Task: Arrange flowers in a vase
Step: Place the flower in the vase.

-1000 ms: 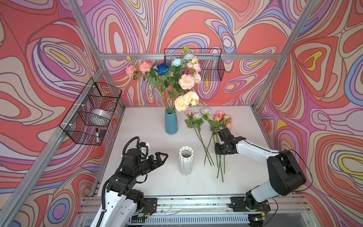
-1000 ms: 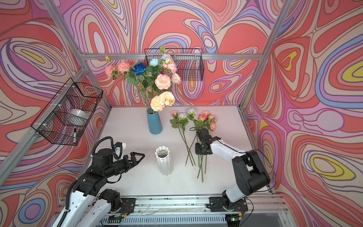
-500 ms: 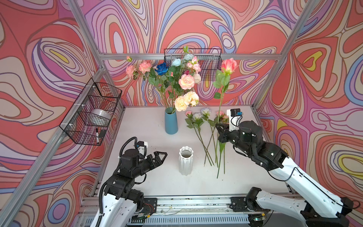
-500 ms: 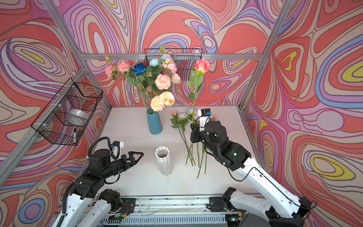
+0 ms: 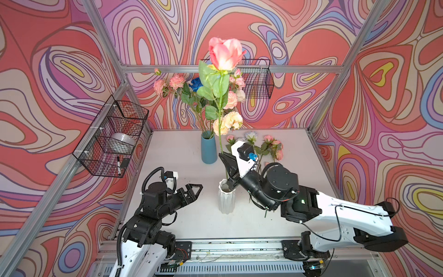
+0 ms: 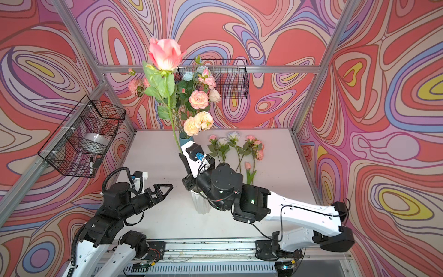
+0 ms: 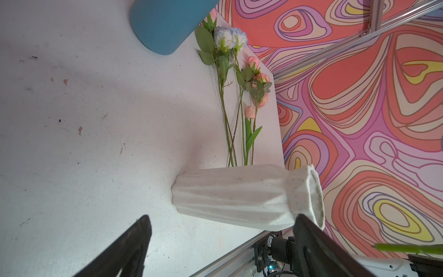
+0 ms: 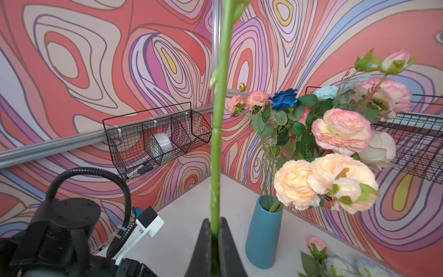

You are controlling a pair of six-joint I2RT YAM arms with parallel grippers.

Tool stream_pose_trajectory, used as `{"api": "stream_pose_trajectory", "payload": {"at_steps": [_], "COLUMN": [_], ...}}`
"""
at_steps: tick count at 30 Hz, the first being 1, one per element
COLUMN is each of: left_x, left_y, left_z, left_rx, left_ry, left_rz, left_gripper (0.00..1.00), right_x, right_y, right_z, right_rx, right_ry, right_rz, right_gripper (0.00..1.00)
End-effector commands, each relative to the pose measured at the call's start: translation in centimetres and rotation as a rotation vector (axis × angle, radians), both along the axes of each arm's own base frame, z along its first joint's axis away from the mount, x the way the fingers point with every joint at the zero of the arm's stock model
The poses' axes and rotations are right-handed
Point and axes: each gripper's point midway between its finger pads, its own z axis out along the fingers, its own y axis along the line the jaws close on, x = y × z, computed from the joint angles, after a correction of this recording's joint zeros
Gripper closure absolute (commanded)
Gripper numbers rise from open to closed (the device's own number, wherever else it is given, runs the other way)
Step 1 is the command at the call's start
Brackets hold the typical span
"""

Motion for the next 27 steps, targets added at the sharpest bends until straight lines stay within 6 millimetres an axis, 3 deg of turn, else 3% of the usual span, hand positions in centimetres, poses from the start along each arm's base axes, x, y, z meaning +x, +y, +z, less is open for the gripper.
{"api": "stream_pose_trajectory", "payload": {"at_steps": [1, 10, 19, 23, 27], "left_x": [-0.5, -0.5, -0.3, -0.2, 0.0], "left_y": [0.1, -0.1, -0.6, -0.8, -0.8], "left_z": [0.8, 0.9, 0.8, 1.1, 1.1], "left_rx": [0.011, -0.004, -0.035, -0.04, -0.03], "left_ry": [-0.023, -0.029, -0.02, -0.022, -0.02], "left_rz": [-0.008, -0.019, -0.029, -0.037, -0.04], "left_gripper": [0.05, 0.05, 0.05, 0.05, 0.05], "right_x": [0.3, 0.8, 2.1, 2.0, 1.4], "right_y": [-0.9, -0.1, -0.4, -1.5, -3.0], "right_z": [1.2, -3.0, -9.5, -13.7, -16.2], "right_rx": [0.042, 0.017, -0.071, -0.106, -0.119], "right_ry": [-0.062, -0.076, 0.079, 0.21, 0.308], "right_rz": [-0.051, -0.061, -0.105, -0.127, -0.134], "right_gripper": [1.0, 1.0, 0.99, 0.73, 0.59]}}
